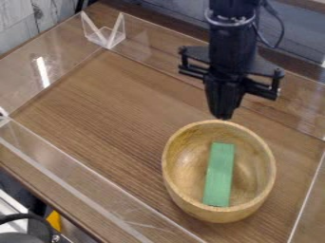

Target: Remove the green block from inside the brown bowl and put it on the table

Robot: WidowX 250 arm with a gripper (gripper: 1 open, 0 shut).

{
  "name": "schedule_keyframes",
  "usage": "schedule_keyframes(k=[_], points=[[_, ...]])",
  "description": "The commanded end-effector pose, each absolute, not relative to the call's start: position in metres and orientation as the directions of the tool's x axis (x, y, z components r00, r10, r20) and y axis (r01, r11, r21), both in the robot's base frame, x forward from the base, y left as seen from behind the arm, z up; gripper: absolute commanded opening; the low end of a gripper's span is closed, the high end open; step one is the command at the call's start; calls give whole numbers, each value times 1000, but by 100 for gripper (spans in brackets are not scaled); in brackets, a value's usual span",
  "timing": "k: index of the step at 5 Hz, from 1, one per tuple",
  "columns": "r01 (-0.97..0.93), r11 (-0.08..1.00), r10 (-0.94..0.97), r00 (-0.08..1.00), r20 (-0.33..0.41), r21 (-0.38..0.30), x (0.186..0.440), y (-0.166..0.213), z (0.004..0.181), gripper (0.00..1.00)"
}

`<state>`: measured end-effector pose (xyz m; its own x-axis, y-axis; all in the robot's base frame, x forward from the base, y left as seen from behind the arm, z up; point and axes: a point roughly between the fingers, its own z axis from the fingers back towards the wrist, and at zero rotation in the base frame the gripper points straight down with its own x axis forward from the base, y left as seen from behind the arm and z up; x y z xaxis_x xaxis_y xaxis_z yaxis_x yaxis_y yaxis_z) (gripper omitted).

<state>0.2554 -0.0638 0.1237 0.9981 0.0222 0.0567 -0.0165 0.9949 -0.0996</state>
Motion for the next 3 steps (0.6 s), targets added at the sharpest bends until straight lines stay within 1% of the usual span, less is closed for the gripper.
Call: schedule_keyframes(k=[1, 2, 3], points=[[66, 993, -55, 992, 111, -95, 265, -70, 137, 0], [131, 988, -121, 985, 120, -84, 268, -77, 139, 0], [92, 993, -82, 988, 129, -74, 274, -77, 136, 0]])
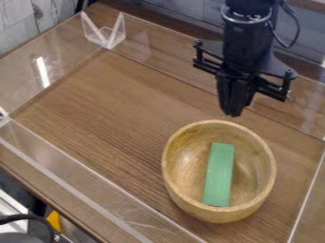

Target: Remove the green block from inside the brown bowl and put it on the table

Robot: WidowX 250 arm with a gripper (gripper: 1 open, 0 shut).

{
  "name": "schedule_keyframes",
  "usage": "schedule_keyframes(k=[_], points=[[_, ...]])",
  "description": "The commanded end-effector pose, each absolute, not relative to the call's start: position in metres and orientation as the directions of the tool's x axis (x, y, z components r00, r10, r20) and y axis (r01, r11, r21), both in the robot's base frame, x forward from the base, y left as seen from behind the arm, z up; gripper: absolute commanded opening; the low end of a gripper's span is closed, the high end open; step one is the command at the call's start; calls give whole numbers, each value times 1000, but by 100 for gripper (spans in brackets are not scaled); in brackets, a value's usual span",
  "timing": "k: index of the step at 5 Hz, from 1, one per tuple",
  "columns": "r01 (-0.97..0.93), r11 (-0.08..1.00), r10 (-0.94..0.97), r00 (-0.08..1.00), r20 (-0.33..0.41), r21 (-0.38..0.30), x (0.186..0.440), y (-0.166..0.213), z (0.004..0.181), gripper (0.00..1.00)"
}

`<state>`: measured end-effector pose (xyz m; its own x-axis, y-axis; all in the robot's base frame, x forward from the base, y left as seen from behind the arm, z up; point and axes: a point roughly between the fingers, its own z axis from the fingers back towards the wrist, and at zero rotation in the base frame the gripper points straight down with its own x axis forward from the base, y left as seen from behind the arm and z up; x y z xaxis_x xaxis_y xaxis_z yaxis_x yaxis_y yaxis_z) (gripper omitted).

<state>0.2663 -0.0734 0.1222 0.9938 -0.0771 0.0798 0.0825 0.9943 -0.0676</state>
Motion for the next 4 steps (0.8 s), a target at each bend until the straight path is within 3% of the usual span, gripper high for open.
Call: schedule_keyframes(k=[1, 2, 3, 4], points=[[48, 997, -38, 990, 137, -68, 279, -75, 132, 0], [94, 994, -84, 985, 150, -60, 283, -76, 137, 0], [18, 996, -8, 992, 123, -83, 283, -70, 135, 100], [-55, 994, 64, 993, 100, -97, 283, -62, 133, 100]])
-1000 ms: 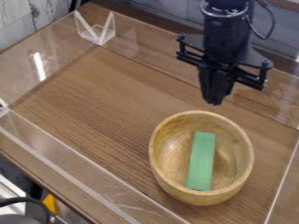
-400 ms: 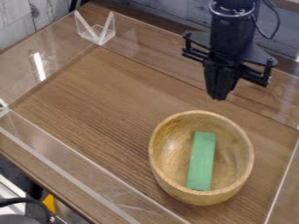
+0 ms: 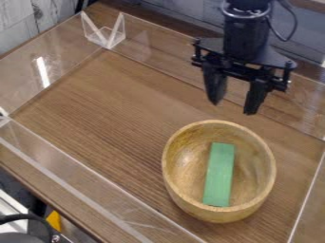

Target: Remove the green block from inside the brown bowl and put it on the table

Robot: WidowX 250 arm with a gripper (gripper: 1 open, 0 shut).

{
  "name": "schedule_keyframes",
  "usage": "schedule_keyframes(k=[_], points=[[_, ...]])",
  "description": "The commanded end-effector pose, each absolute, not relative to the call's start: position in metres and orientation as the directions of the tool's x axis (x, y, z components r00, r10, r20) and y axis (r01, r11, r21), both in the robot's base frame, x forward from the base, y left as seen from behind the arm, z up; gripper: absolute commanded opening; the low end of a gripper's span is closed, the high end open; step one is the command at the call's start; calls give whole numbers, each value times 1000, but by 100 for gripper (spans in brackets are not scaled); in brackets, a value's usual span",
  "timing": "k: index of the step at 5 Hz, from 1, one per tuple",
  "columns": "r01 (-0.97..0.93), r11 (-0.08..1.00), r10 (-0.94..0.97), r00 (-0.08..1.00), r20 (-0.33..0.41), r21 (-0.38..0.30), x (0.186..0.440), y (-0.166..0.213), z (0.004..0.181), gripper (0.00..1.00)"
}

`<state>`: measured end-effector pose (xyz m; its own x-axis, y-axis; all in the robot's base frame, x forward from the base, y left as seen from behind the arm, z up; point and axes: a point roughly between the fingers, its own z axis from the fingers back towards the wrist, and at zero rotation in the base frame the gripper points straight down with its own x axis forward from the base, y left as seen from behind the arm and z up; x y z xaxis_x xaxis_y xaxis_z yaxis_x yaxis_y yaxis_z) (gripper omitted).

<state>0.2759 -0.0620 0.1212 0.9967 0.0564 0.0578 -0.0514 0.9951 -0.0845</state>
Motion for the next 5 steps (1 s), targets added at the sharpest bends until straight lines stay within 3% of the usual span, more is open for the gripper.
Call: schedule_keyframes(k=[1, 2, 4, 5], points=[[-152, 983, 158, 986, 57, -103, 276, -51, 127, 100], [-221, 970, 225, 974, 33, -98, 272, -48, 122, 100], [-252, 964, 252, 968, -8, -82, 259, -82, 84, 100], [-290, 955, 289, 957, -26, -66, 249, -95, 76, 100]])
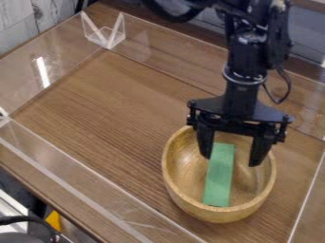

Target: Remove the green block from inside the brown bowl and put it on the table

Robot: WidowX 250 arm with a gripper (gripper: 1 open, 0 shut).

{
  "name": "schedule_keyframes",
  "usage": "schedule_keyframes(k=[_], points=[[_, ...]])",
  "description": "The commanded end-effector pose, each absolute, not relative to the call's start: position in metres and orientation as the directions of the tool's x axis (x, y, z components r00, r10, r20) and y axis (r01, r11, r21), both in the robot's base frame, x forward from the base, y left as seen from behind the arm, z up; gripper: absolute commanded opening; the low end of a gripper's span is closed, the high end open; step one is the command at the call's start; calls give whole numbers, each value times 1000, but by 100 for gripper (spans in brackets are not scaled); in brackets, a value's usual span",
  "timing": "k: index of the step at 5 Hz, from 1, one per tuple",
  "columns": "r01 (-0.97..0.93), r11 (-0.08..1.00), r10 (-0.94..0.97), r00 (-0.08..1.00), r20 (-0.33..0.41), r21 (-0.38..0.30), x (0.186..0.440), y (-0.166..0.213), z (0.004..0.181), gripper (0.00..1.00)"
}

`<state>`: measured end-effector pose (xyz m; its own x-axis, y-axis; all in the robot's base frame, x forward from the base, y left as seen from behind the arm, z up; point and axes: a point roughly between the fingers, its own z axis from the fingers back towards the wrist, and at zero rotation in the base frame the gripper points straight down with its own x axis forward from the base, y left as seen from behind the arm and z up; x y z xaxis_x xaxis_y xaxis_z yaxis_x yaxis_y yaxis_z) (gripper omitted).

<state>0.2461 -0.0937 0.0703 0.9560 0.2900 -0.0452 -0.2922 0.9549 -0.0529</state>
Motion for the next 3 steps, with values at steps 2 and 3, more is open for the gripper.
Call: schedule_keyframes(k=[2, 3], points=[[-337, 940, 336, 941, -36, -51, 251, -90, 71, 100], [-361, 932, 359, 932, -40, -46, 251, -87, 69, 100]])
